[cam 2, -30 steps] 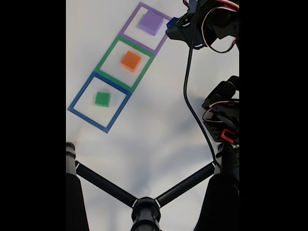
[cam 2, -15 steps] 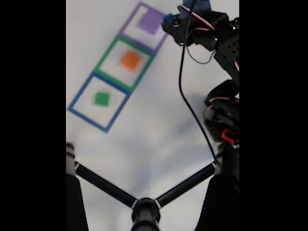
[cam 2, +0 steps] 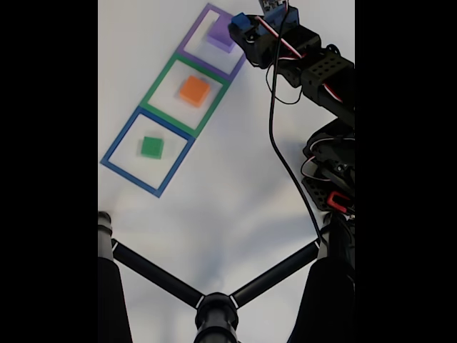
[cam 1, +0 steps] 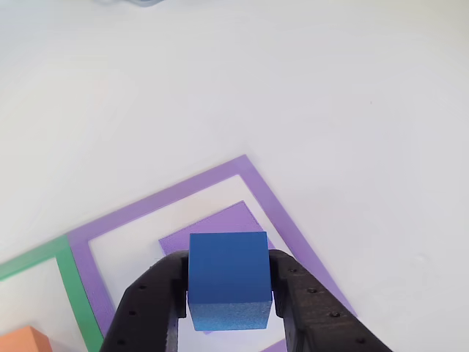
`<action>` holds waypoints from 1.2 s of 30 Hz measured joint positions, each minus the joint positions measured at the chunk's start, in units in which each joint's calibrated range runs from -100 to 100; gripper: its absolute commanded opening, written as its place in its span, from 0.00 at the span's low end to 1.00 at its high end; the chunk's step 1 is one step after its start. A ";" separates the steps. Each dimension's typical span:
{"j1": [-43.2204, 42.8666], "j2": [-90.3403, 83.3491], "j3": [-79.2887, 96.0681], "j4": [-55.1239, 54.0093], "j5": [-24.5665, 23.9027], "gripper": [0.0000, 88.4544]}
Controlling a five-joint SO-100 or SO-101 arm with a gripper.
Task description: Tower of hanoi
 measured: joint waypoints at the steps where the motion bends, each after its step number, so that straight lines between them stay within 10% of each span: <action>1: 0.10 1.93 0.00 -1.98 0.00 0.04; 36: 1.17 39.21 -9.38 -35.14 0.00 0.04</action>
